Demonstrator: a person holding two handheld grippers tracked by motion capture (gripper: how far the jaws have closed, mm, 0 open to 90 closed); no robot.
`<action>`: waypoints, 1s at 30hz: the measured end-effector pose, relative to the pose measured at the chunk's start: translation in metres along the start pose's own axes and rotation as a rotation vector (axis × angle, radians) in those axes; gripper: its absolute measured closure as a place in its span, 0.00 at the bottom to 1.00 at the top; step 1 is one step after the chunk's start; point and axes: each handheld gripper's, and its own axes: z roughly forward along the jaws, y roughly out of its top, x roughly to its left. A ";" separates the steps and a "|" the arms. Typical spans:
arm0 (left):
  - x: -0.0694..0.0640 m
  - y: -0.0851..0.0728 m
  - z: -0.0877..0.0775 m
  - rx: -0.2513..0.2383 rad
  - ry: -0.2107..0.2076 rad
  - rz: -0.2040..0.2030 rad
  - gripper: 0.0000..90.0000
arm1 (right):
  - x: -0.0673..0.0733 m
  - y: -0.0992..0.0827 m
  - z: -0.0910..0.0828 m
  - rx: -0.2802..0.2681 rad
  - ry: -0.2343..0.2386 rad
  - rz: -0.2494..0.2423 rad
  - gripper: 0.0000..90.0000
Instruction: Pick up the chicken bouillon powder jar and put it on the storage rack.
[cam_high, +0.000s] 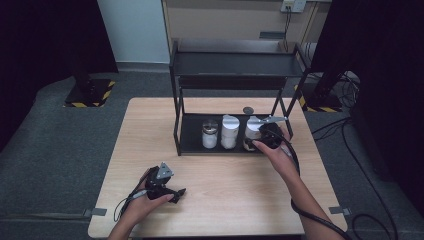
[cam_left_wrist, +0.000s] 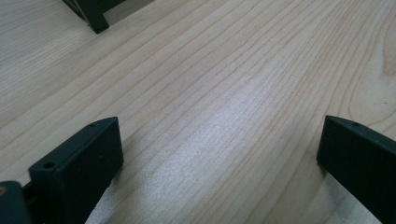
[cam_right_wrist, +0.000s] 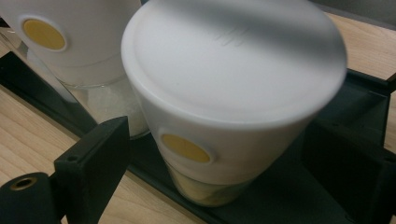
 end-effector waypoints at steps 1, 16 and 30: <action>0.000 0.000 0.000 0.000 0.000 0.000 0.00 | 0.000 0.000 -0.001 -0.001 0.000 -0.002 0.09; 0.000 0.000 0.000 0.000 0.000 0.000 0.00 | -0.002 -0.005 -0.010 -0.026 0.017 -0.013 0.06; 0.000 0.000 0.000 0.000 0.000 0.000 0.00 | -0.001 -0.007 -0.020 -0.055 0.019 -0.022 0.05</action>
